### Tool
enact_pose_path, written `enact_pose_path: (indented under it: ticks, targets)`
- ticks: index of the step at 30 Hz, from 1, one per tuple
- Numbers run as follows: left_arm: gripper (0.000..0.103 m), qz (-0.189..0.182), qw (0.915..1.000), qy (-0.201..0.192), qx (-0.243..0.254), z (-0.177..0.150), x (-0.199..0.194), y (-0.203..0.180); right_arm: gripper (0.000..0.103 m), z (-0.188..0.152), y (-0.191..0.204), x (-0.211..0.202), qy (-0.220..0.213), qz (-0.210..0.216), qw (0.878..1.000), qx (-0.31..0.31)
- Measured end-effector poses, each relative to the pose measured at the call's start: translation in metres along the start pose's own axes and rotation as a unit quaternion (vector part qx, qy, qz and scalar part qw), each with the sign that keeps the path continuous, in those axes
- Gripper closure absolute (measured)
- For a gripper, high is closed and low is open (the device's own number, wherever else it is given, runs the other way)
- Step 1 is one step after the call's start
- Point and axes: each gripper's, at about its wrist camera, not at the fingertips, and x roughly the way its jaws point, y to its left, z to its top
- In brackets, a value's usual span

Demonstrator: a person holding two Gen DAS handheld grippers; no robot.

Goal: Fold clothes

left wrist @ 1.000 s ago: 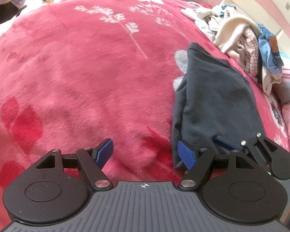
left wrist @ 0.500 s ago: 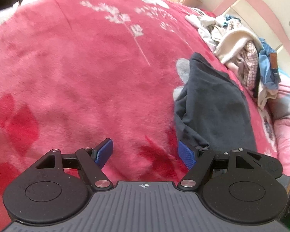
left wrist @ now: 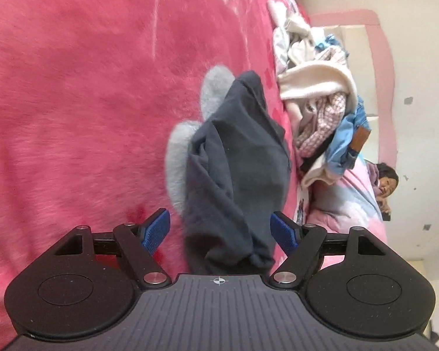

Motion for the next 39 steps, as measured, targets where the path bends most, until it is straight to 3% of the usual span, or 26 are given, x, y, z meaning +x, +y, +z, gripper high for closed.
enact_pose_path:
  ticks: [13,18,28,39]
  targets:
    - [0.03,0.029,0.9916,0.114,0.054,0.019,0.067,-0.035,0.094,0.007,-0.005,-0.016,-0.026,-0.013,1.0,-0.001]
    - [0.032,0.033,0.9914,0.115,0.052,0.019,0.057,-0.034,0.094,0.008,-0.019,-0.022,-0.035,-0.017,0.999,0.028]
    - [0.028,0.001,0.9939,0.109,-0.017,0.017,0.047,-0.017,0.094,0.014,-0.024,-0.023,-0.044,-0.01,0.998,0.042]
    - [0.025,0.025,0.9869,0.159,0.016,0.026,0.084,-0.034,0.094,0.015,-0.015,-0.025,-0.048,0.012,0.998,0.031]
